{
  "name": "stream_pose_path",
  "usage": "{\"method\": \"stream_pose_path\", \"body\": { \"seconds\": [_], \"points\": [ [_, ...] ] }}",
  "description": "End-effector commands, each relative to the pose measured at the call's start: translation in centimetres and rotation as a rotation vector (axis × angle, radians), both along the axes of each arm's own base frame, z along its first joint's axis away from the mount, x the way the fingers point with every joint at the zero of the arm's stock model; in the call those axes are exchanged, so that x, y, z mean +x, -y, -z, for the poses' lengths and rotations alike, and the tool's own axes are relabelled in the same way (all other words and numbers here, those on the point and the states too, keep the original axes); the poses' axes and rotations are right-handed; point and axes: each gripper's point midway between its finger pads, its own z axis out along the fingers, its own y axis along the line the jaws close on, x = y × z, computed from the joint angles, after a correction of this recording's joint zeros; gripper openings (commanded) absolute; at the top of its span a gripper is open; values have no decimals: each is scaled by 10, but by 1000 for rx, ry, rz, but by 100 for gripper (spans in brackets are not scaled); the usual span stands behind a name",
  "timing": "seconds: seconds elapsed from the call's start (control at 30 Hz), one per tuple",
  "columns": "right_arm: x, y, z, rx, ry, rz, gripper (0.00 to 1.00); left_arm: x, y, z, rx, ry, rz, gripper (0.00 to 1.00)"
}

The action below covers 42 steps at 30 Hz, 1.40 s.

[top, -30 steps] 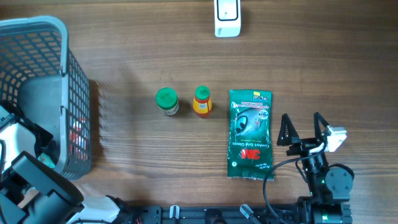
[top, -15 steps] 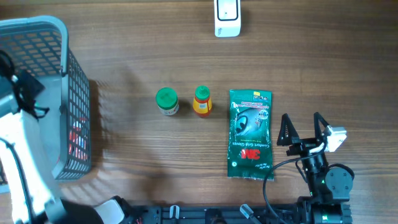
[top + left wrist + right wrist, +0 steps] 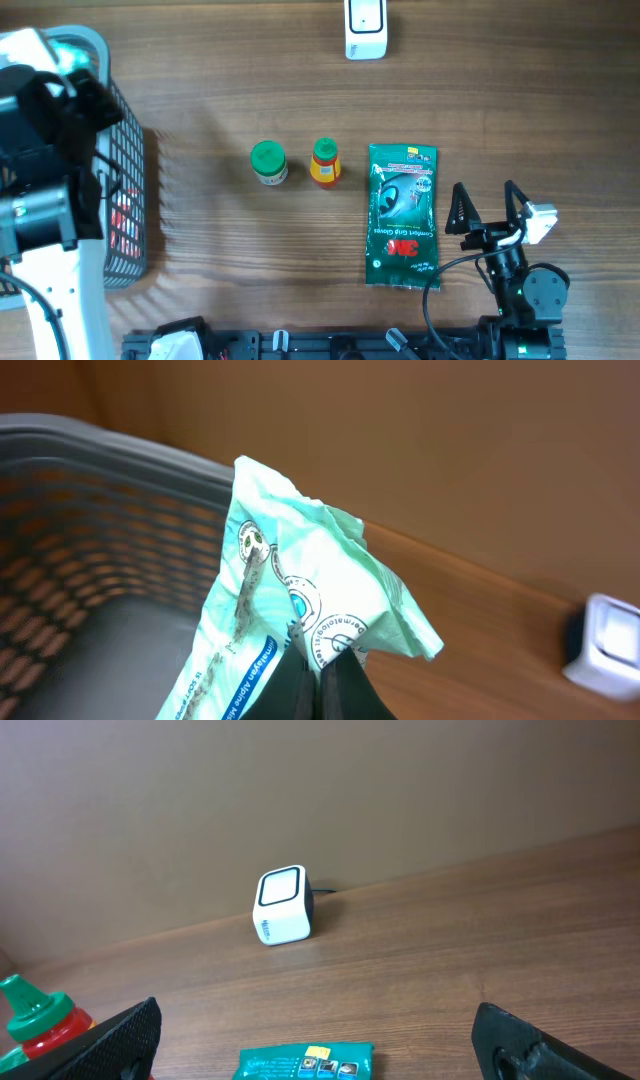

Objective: Scan the item barcode
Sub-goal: 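Carry the mint-green packet over and drop it onto the glove pack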

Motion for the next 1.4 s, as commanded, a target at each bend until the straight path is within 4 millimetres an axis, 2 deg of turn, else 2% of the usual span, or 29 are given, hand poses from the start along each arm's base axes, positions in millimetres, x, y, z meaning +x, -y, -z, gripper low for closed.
{"method": "stream_pose_path", "body": {
  "seconds": [0.0,0.33,0.57,0.7,0.9,0.97,1.03,1.1,1.2,1.23,1.27,1.33,1.37],
  "points": [
    [-1,-4,-1,-3,8,-22,100,4,42,-11,-10,28,123,4],
    [-1,-4,-1,-4,8,-22,100,-3,106,6,-18,-48,304,4],
    [-1,-4,-1,-3,8,-22,100,-9,164,9,-34,-58,460,4],
    [-1,-4,-1,-3,8,-22,100,-8,195,22,-96,-100,510,4],
    [-1,-4,-1,-4,8,-22,100,-7,284,59,-137,-198,769,4],
    [-1,-4,-1,-4,8,-22,100,-6,313,61,-80,-166,881,4],
    [-1,-4,-1,-3,8,-22,100,-5,353,56,-6,-78,1028,4],
    [-1,-4,-1,-4,8,-22,100,1,381,56,12,-18,1083,4],
    [-1,-4,-1,-4,8,-22,100,6,417,81,-9,-29,1162,4],
    [-1,-4,-1,-3,8,-22,100,1,437,104,-28,-72,1222,4],
    [-1,-4,-1,-3,8,-22,100,1,442,116,-29,-99,1234,4],
    [-1,-4,-1,-3,8,-22,100,-5,455,160,-23,-217,1252,4],
    [-1,-4,-1,-3,8,-22,100,-9,458,173,-18,-253,1259,4]
  ]
}}
